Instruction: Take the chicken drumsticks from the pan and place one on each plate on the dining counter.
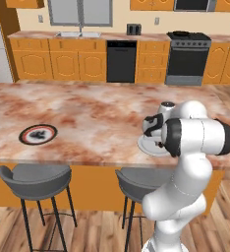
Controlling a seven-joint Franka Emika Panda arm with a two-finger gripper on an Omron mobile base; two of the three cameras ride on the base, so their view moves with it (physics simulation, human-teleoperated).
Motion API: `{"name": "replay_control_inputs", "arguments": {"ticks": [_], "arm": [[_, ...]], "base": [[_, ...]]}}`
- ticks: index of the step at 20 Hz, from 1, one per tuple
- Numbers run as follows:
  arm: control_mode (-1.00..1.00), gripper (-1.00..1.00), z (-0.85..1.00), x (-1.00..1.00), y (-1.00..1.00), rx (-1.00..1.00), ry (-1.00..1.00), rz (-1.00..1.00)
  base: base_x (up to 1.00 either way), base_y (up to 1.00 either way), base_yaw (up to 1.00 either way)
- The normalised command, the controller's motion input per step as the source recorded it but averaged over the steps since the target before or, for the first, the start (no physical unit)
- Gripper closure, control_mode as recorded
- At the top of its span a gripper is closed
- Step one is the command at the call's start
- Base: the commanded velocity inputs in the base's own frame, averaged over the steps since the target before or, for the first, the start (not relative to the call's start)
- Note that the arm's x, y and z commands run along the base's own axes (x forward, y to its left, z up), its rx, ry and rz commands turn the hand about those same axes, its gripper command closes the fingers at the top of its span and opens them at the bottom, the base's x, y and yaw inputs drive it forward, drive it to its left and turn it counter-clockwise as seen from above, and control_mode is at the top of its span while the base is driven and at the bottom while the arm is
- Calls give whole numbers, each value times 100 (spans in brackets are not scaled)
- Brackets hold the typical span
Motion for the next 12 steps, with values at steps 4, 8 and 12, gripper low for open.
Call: {"name": "replay_control_inputs", "arguments": {"ticks": [4,8,12], "arm": [[-100,100,-18,16,0,0,0,0],[-100,100,-13,16,0,1,0,0],[-100,-100,-13,13,0,0,0,0]], "base": [[0,0,0],[0,0,0],[0,0,0]]}}
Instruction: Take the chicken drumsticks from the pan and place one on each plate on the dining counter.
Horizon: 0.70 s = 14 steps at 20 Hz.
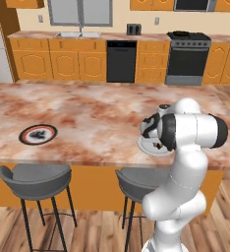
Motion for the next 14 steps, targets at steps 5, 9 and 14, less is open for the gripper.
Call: {"name": "replay_control_inputs", "arguments": {"ticks": [5,9,14], "arm": [[-100,-100,-6,7,0,1,0,0],[-100,-100,0,0,0,0,0,0],[-100,-100,9,0,0,1,0,0]], "base": [[0,0,0],[0,0,0],[0,0,0]]}}
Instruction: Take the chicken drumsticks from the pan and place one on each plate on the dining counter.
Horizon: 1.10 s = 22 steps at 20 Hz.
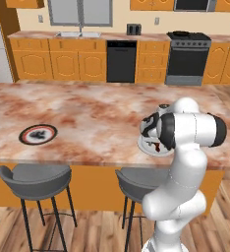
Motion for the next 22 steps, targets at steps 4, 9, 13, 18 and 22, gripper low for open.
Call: {"name": "replay_control_inputs", "arguments": {"ticks": [4,9,13,18,22], "arm": [[-100,-100,61,-13,0,1,0,0],[-100,-100,66,-47,0,0,0,0],[-100,-100,49,-73,0,0,-2,0],[-100,-100,37,-77,2,-1,-1,0],[-100,-100,32,-71,9,-8,0,0]], "base": [[0,0,0],[0,0,0],[0,0,0],[0,0,0],[0,0,0]]}}
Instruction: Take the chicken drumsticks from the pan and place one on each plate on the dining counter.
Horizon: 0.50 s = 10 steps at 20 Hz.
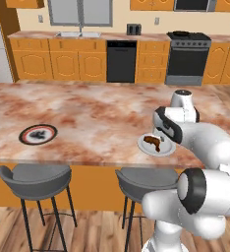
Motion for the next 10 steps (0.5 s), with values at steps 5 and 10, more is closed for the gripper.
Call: {"name": "replay_control_inputs", "arguments": {"ticks": [5,10], "arm": [[-100,-100,20,-64,11,-2,1,0],[-100,-100,3,-49,7,0,4,0]], "base": [[0,0,0],[0,0,0]]}}
